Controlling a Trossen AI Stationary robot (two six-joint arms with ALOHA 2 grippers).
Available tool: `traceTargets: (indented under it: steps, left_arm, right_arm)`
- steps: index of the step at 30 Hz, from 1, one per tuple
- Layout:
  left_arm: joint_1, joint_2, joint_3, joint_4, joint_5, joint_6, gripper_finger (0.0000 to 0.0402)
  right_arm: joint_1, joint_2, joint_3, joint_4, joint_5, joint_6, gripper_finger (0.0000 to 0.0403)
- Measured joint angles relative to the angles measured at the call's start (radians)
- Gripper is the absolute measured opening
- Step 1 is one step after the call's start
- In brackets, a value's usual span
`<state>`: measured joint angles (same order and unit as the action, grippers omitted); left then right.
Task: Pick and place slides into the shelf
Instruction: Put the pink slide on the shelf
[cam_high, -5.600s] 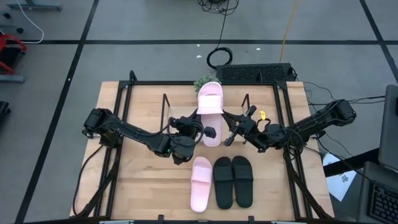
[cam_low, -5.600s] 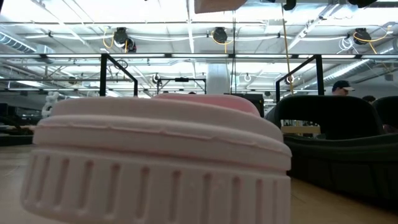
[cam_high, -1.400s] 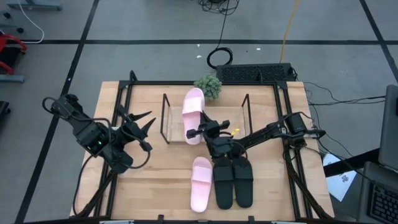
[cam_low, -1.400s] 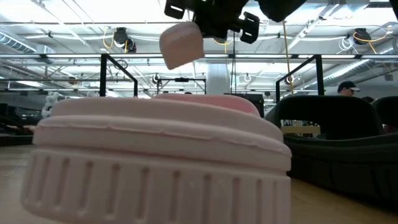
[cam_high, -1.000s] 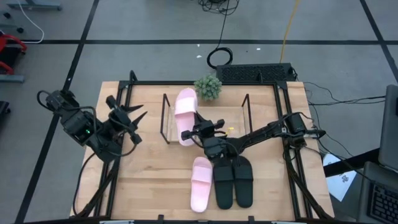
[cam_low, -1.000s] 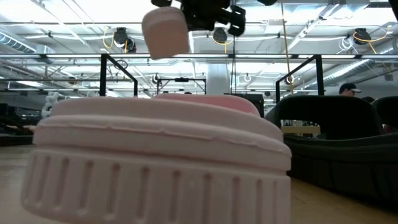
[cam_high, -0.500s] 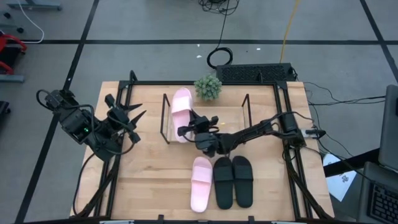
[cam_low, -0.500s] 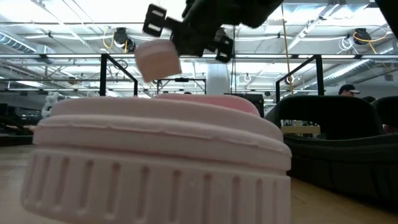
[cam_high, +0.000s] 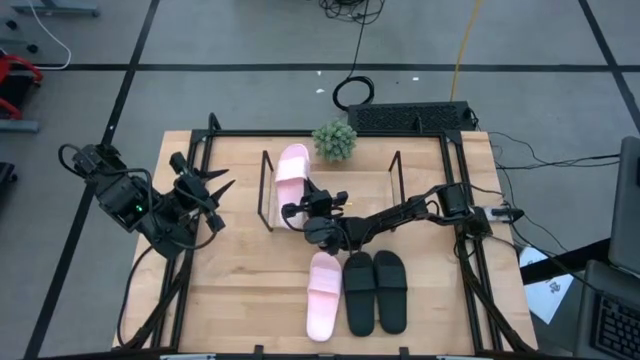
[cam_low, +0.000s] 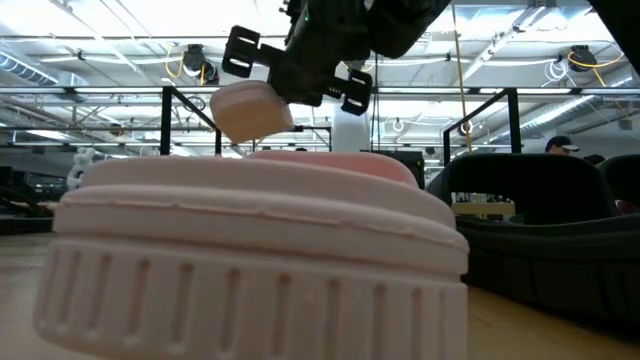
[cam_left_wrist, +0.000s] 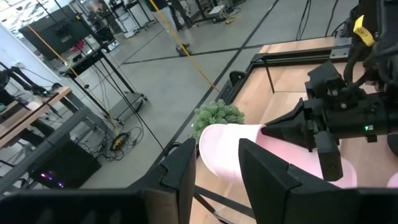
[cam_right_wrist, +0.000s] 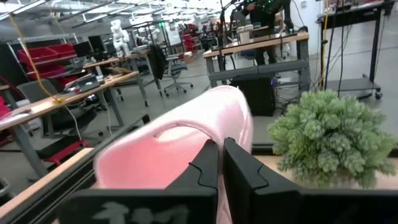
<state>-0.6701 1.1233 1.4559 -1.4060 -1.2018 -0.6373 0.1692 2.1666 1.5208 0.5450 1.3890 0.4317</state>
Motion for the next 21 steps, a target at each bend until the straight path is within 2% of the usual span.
traceTargets:
  steps: [9,12,21]
  left_arm:
    - [0.000,0.000,0.000,-0.006,0.001,0.000,0.0124]
    - [0.000,0.000,0.000,-0.006,0.001,0.003,0.0124]
    - [0.000,0.000,0.000,-0.007,0.001,0.006,0.0124]
  right_arm:
    - [-0.009,0.041,0.000,-0.019,-0.015,0.095,0.0000]
    - [-0.019,0.042,-0.001,-0.040,-0.058,0.123,0.0000]
    - [-0.027,0.041,-0.001,-0.130,-0.061,0.236,0.0000]
